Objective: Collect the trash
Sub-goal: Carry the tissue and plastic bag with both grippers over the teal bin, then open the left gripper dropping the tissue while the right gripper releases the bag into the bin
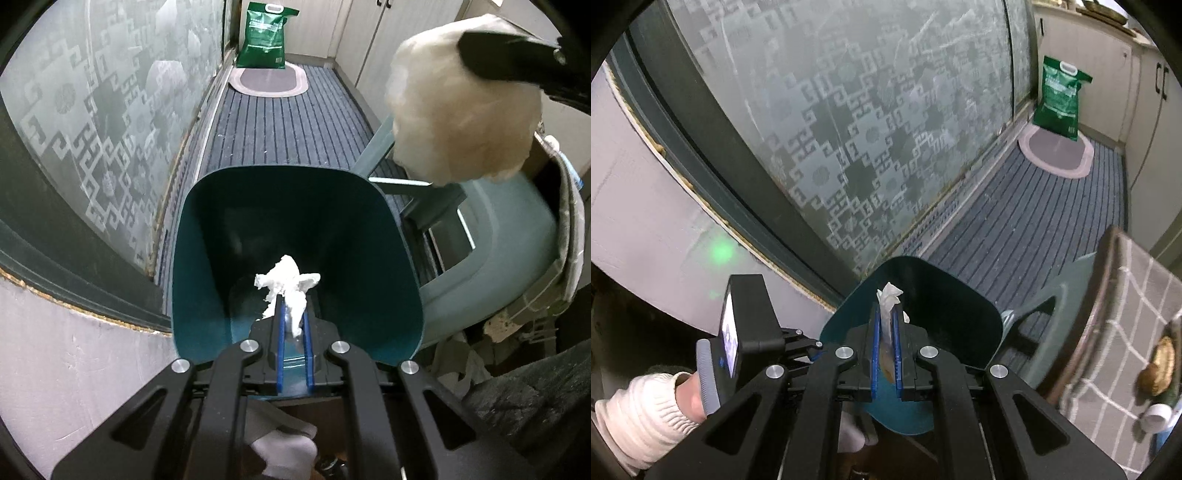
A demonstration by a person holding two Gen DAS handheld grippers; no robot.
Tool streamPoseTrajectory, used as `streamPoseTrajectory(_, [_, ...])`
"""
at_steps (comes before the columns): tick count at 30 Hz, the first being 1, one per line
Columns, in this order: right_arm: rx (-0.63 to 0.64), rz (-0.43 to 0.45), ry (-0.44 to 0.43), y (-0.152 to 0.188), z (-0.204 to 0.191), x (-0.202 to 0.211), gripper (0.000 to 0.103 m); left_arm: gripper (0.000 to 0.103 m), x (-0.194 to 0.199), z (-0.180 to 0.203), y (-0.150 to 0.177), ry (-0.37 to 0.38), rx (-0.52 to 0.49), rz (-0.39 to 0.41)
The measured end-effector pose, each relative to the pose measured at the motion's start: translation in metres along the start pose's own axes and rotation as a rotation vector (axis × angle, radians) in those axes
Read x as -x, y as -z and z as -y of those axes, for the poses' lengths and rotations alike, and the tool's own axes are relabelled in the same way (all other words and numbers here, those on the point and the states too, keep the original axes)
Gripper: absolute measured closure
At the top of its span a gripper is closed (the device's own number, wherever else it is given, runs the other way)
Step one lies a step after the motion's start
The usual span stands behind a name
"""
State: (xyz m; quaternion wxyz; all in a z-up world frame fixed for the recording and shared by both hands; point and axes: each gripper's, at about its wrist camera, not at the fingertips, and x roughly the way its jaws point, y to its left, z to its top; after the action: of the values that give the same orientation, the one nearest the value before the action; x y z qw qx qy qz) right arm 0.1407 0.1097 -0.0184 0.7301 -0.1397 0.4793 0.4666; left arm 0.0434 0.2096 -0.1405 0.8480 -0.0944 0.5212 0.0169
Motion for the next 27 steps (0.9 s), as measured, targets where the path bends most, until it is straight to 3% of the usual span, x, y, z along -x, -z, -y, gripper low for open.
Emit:
streamPoseTrajectory(7, [-0.015, -0.077, 0.049, 0.009, 0.003, -0.038, 0.097, 0.076, 0.012, -0.005, 0.002, -0.03, 0.015, 0.021])
streamPoseTrajectory(17, [-0.016, -0.146, 0.073, 0.021, 0.001, -0.085, 0.097, 0.078, 0.063, -0.002, 0.0, -0.069, 0.005, 0.163])
streamPoseTrajectory(27, [-0.017, -0.244, 0.108, 0.039, 0.006, -0.136, 0.097, 0.082, 0.118, 0.007, -0.004, -0.047, -0.003, 0.317])
